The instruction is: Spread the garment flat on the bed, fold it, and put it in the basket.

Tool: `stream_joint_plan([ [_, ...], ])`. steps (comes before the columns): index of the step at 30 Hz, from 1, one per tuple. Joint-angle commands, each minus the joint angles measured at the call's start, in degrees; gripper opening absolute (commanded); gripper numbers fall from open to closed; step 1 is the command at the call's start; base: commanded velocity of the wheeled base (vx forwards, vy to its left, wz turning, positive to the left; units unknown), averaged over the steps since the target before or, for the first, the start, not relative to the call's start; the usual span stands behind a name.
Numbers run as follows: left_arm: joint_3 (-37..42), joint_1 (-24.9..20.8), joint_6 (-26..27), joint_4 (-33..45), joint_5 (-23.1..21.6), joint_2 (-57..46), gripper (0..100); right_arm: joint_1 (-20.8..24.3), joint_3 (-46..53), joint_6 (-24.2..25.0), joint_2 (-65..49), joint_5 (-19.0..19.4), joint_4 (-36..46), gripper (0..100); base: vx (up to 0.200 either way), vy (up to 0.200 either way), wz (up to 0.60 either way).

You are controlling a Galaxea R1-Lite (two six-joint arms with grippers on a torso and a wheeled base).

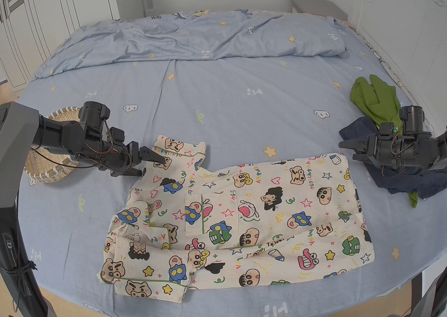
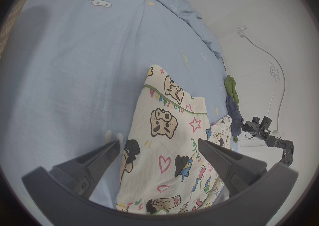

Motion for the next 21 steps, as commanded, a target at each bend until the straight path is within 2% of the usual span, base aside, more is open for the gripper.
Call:
stream_joint_plan([
  [1,0.06,-0.55,0.01,-0.01,-0.06,0.47,100,0.05,0.09,-0.01,0.06,-0.02,-0.02,100,0.000,0.000,0.00],
  [16,0.41,-0.90,0.01,-0.01,-0.76,1.35,100,0.22,0.18,-0.10,0.15,-0.11,-0.02,100,0.000,0.000,0.00],
  [17,0.50,-0.90,0.01,-0.01,-0.76,1.26,0,0.22,0.18,-0.01,0.15,-0.11,-0.02,100,0.000,0.000,0.00],
  [21,0.06,-0.64,0.01,-0.10,-0.67,1.62,0,0.22,0.09,-0.01,0.23,-0.11,-0.02,100,0.000,0.000,0.00],
])
